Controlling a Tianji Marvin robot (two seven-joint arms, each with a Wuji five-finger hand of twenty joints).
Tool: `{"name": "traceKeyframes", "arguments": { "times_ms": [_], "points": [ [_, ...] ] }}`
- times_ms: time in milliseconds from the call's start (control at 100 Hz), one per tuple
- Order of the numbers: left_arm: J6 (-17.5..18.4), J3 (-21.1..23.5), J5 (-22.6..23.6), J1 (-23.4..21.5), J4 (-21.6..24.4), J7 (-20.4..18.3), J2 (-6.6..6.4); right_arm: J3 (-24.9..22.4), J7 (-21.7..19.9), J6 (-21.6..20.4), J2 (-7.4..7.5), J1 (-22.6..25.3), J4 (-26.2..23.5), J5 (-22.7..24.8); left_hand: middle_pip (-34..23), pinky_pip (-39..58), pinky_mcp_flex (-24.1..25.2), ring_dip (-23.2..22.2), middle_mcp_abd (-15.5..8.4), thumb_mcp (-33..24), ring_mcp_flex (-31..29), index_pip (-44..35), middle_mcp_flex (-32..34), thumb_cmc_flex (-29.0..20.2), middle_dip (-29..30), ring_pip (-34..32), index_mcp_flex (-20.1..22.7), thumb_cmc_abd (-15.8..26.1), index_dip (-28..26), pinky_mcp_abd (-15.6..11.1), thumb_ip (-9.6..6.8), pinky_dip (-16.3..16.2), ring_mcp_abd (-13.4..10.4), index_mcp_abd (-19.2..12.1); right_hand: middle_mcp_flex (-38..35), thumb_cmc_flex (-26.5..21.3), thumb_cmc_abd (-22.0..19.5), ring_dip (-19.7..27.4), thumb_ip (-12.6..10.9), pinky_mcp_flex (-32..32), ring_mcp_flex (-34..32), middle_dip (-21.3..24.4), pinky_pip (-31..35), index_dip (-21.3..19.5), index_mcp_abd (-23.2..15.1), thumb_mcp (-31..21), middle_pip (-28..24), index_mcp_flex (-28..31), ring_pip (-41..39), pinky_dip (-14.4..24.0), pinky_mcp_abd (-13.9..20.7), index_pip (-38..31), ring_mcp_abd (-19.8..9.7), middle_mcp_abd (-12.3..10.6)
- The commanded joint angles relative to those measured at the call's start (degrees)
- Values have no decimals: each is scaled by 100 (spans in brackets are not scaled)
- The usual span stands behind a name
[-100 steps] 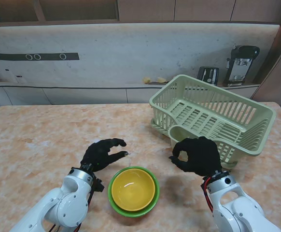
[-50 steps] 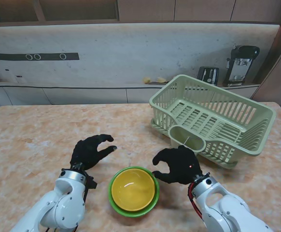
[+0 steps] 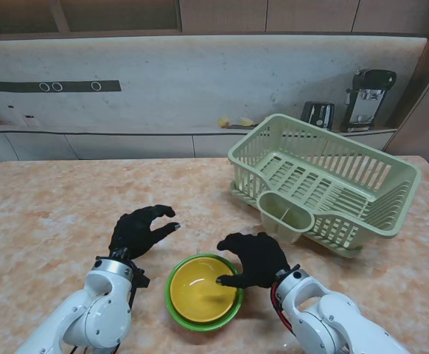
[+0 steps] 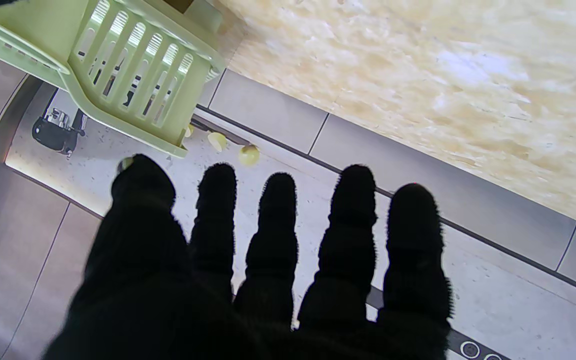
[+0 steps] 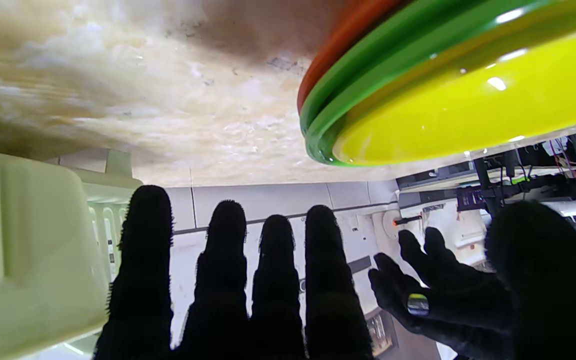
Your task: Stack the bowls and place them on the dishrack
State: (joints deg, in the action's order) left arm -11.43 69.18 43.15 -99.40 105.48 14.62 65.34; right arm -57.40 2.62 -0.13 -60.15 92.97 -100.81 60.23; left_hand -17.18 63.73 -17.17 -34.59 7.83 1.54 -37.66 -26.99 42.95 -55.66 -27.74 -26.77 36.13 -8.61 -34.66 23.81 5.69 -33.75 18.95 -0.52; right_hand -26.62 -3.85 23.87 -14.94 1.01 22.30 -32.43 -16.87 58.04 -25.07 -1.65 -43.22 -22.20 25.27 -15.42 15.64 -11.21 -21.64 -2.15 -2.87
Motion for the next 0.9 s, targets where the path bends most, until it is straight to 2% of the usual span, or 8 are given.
{"name": "traceKeyframes", "arguments": {
  "times_ms": [0, 170, 350, 570, 730, 890],
  "points": [
    [-43, -13, -6, 1, 11, -86, 11, 72, -147, 65, -45, -61, 73, -69, -21, 91, 18, -60, -71, 89, -52, -102, 81, -225, -23, -49, 1, -32, -104, 90, -70, -2, -12, -70, 336, 479, -125, 150, 33, -130, 209, 99, -57, 81, 174, -5, -63, -247, 70, -106, -123, 186, 78, 152],
    [-102, -22, -21, 10, 21, -101, 14, 347, -423, 296, -59, -345, 245, -432, -26, 118, 9, -79, -63, 89, -52, -144, 68, -233, -42, -72, 1, -43, -140, 84, -70, -13, -12, -79, 593, 676, -188, 178, 51, -242, 403, 97, -98, 91, 343, 6, -149, -402, 104, -117, -233, 329, 161, 283],
    [-143, -31, -29, 25, 27, -131, 12, 646, -775, 570, -54, -626, 402, -751, -35, 148, -5, -98, -62, 84, -51, -177, 79, -247, -61, -92, -11, -48, -171, 76, -72, -26, -4, -84, 636, 823, -164, 115, 55, -147, 260, -306, -34, -134, 453, -91, -799, -214, -70, -92, -219, 242, 259, 378],
    [-136, -26, -23, 23, 28, -118, 13, 913, -836, 861, -78, -868, 620, -949, -40, 177, -26, -115, -70, 85, -70, -222, 81, -262, -74, -116, -6, -63, -202, 63, -70, -38, -14, -93, 531, 727, -73, -7, 42, 236, -41, -561, 164, -337, 499, -130, -1116, -6, -348, -32, -135, 126, 367, 440],
    [-129, -19, -22, 23, 23, -115, 13, 1042, -880, 933, -83, -975, 706, -1033, -46, 191, -31, -126, -60, 84, -73, -233, 86, -266, -84, -129, -22, -63, -208, 59, -71, -44, -15, -100, 195, 587, 61, -258, 15, 757, -462, -784, 478, -548, 413, -193, -1498, 278, -893, 39, 189, -94, 324, 420],
    [-121, -12, -21, 15, 23, -105, 14, 1173, -998, 1063, -77, -1082, 756, -1099, -53, 207, -41, -137, -55, 84, -75, -245, 92, -267, -92, -141, -20, -62, -212, 56, -72, -50, -3, -93, -131, 248, 303, -544, -56, 1406, -923, -990, 827, -774, 301, -299, -1799, 549, -1534, 45, 650, -449, 236, 375]
  ]
}}
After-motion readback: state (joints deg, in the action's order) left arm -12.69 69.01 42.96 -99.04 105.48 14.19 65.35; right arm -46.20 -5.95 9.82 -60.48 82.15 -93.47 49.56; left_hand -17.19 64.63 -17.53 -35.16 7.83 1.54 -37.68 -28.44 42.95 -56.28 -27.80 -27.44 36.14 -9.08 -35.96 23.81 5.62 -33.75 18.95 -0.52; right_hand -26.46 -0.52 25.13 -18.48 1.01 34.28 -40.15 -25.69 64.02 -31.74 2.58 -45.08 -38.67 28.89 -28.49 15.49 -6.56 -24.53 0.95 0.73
